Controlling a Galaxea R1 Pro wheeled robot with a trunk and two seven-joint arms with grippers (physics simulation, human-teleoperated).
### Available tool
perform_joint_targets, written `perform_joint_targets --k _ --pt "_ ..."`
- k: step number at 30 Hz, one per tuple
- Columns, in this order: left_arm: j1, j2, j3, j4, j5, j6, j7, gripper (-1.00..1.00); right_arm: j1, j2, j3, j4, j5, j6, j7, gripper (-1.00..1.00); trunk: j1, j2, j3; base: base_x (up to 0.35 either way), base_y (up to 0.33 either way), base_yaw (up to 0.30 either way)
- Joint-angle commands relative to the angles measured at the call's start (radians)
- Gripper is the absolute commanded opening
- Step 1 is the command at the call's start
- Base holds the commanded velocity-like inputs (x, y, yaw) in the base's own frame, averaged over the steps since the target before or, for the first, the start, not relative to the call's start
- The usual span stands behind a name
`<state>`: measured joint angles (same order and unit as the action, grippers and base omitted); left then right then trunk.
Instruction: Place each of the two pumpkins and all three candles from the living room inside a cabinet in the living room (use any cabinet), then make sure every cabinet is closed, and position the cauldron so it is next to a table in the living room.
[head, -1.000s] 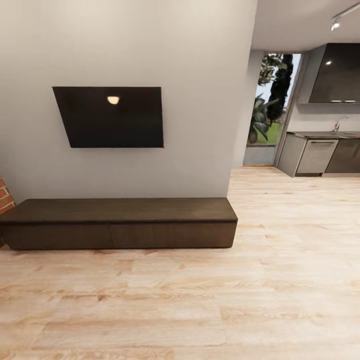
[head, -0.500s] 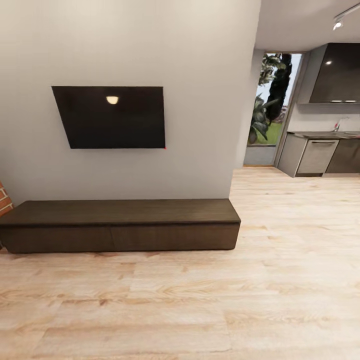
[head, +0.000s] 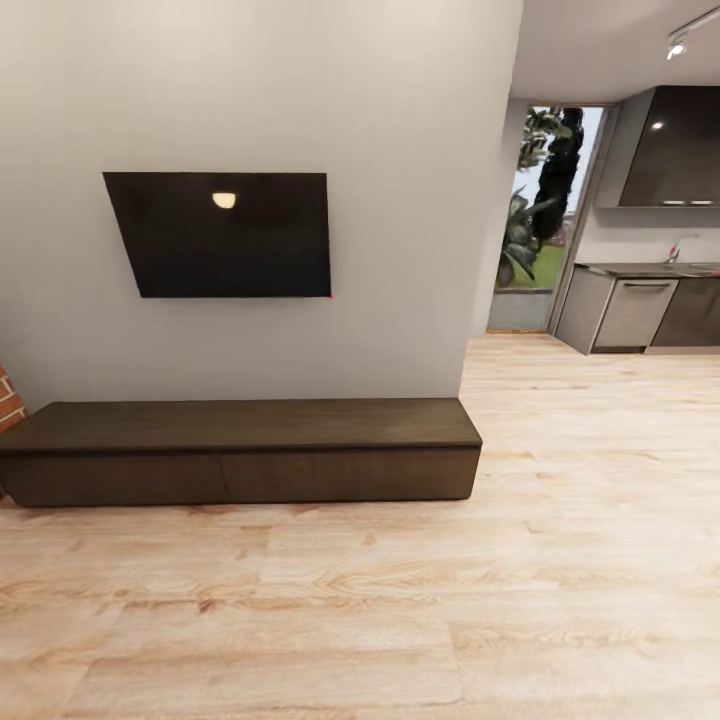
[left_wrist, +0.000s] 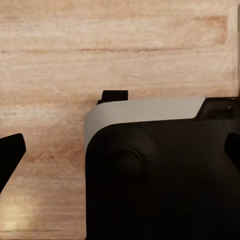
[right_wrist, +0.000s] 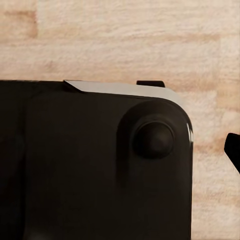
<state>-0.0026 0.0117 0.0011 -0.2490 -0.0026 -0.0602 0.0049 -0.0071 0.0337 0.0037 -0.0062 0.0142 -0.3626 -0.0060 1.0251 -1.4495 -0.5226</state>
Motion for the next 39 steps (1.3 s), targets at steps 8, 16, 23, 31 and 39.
perform_joint_targets --k 8,16,23,31,39 --pt "-0.003 0.002 0.0 -0.032 0.006 -0.001 -0.002 1.0 -0.001 0.0 -0.003 -0.001 -0.008 -0.006 -0.002 1.0 0.0 0.0 -0.001 0.0 0.0 0.0" --pt "-0.01 0.012 0.0 -0.067 0.007 0.001 -0.009 1.0 -0.001 0.0 -0.003 -0.001 -0.007 -0.006 0.0 1.0 0.0 0.0 -0.001 0.0 0.0 0.0" --pt "-0.015 0.032 0.002 -0.333 0.009 0.272 -0.02 1.0 -0.004 0.0 -0.009 -0.018 -0.012 0.004 -0.002 1.0 0.0 0.0 -0.001 0.0 0.0 0.0" --pt "-0.044 0.043 0.005 -0.853 0.019 0.739 -0.116 1.0 -0.022 -0.002 -0.011 -0.421 -0.173 0.279 -0.006 1.0 0.0 0.0 -0.001 0.0 0.0 0.0" --pt "-0.207 0.033 0.005 -0.963 0.03 0.935 -0.129 1.0 -0.038 0.0 -0.011 -0.793 -0.31 0.471 -0.006 1.0 0.0 0.0 -0.001 0.0 0.0 0.0"
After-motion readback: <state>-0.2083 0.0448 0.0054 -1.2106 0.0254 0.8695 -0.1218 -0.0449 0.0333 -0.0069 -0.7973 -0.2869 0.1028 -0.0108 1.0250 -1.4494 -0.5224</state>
